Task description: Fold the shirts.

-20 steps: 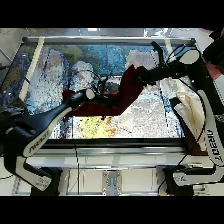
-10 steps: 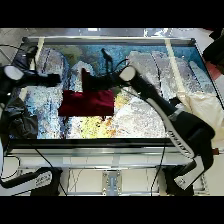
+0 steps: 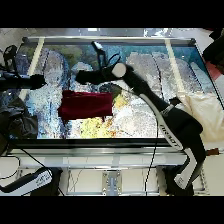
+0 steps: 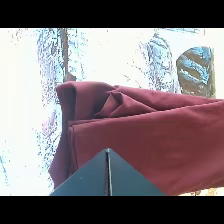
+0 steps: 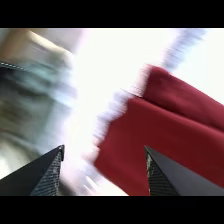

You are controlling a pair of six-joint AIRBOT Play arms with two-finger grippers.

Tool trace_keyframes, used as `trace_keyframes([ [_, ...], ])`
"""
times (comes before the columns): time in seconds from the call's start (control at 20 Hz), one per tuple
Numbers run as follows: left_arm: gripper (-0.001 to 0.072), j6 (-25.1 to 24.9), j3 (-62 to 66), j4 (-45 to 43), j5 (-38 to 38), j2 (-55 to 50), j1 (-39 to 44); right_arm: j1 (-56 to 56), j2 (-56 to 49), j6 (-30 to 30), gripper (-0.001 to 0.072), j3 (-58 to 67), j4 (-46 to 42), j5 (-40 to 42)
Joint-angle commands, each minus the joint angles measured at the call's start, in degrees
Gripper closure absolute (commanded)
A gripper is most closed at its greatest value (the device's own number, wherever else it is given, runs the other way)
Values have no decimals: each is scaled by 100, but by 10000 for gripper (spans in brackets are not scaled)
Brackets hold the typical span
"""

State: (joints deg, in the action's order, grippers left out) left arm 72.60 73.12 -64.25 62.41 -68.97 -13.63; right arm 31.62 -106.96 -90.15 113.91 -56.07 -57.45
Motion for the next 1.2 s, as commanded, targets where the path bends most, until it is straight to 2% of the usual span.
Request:
trace_keyframes([
  [0.0, 696, -4, -2, -4, 44, 13, -28, -1130, 13, -262, 155, 109, -2072, -3056],
  [0.05, 696, -4, -2, -4, 42, 2, -28, -1458, 13, -262, 155, -76, -2068, -3324],
  [0.1, 696, -2, -2, -2, 42, -9, -28, -1709, 13, -269, 155, -341, -1823, -3222],
  [0.2, 696, -2, -7, -2, 44, -11, -28, -1965, -11, -334, 155, -990, -1071, -2302],
  [0.35, 696, -2, -9, -4, 46, -11, -28, -1952, -273, -262, 155, -1821, 651, -879],
  [0.55, 696, -2, -13, -4, 46, -11, -28, -1810, -1003, 393, 143, -1932, 2461, -935],
  [0.65, 696, -2, -13, -4, 48, -11, -28, -1639, -1191, 420, 135, -1932, 2719, -798],
  [0.95, 696, -4, -13, -7, 120, -11, -28, -992, -1250, 317, 161, -1915, 2538, -286],
  [1.0, 696, -4, -13, -4, 153, -11, -28, -887, -1250, 317, 201, -1908, 2592, -249],
  [1.1, 696, -4, -13, -7, 177, -11, -28, -745, -1244, 321, 633, -1823, 2815, -256],
  [1.15, 696, -4, -13, -7, 175, -11, -28, -728, -1237, 358, 696, -1696, 2920, -297],
])
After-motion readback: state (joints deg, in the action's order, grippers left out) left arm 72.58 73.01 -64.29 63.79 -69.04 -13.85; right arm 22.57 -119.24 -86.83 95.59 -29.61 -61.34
